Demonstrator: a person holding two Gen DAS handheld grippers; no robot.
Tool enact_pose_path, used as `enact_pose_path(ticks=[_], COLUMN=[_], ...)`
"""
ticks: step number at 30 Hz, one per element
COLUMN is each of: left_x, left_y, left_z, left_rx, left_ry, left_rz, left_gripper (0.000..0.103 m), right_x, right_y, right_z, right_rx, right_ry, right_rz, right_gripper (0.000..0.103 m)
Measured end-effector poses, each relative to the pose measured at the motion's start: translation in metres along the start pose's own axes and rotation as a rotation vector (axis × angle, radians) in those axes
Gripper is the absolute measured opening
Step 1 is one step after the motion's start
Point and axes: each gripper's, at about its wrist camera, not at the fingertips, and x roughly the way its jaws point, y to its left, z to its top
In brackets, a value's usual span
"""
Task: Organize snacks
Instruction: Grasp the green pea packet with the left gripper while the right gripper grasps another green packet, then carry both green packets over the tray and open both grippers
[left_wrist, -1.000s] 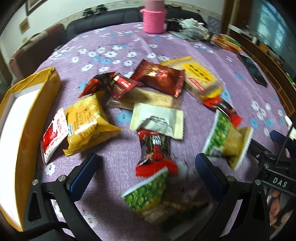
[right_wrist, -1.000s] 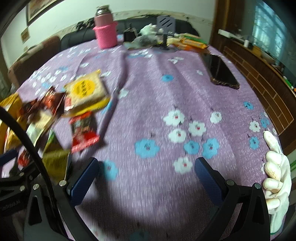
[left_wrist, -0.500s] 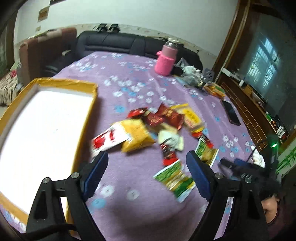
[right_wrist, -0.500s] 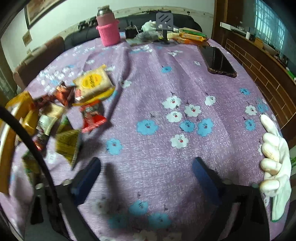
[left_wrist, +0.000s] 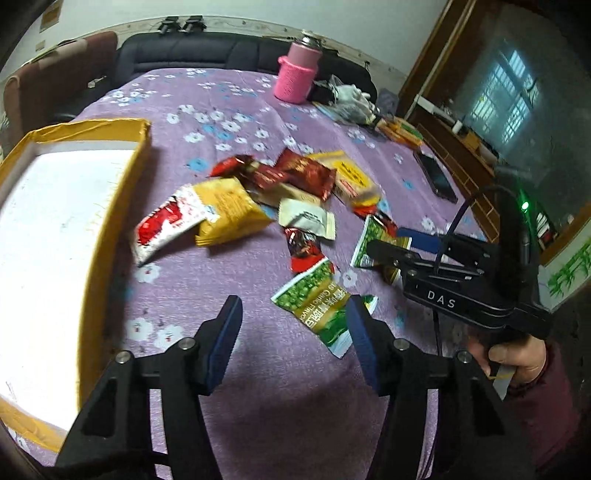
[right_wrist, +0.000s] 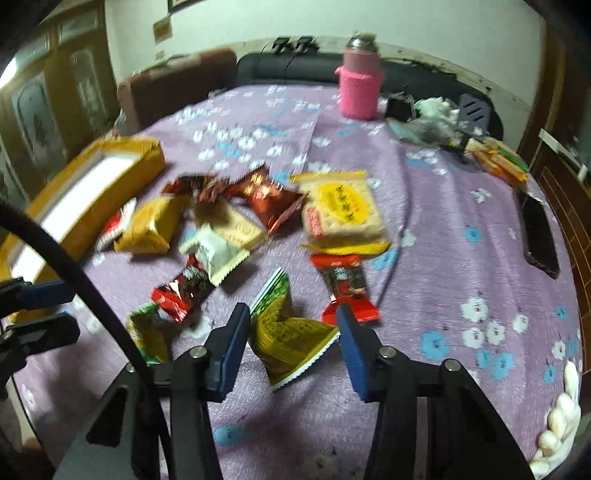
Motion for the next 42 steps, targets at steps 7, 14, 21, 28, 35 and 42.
enact_pose_path(ticks=[7,14,21,28,35,42], left_x=[0.024,0.056,0.049,0.032,0.001,-0.055], left_y=[-0.017,-0.039,-0.031,-0.010,0.006,0.041], left_z=[0.003,0.007,0.006,0.006,0.001,0.001], left_rx=[0.067,0.151,0.132,0.052,-0.007,-0.080], left_ry=[0.035,0.071,0.046,0.026,-0.038,-0.154], left_rz=[0.026,0.066,0.066,0.025,-0.007,-0.007], left_gripper=[0.074,0.083,0.062,0.032,0.032,0.032], right_x=[-0.007,-0.011,-0.022,-0.034,-0.046,-0.057], right_y=[-0.002,-0.016,-0.024,-0.015,0.005,0.035], right_z=[-0.007,-0.013,-0.017,-0.018,-0.015,-0.009], right_rx=[0.002,0.081,0.147,0.165,0.149,0.130], right_ry=[-0.015,-0.025,-0.052,-0.070,-0.077,-0.072], right_rz=[0.045,0.095,0.151,0.159,0.158,0.180], right_gripper=[0.045,0.042,0.042,0.042,0.042,0.041])
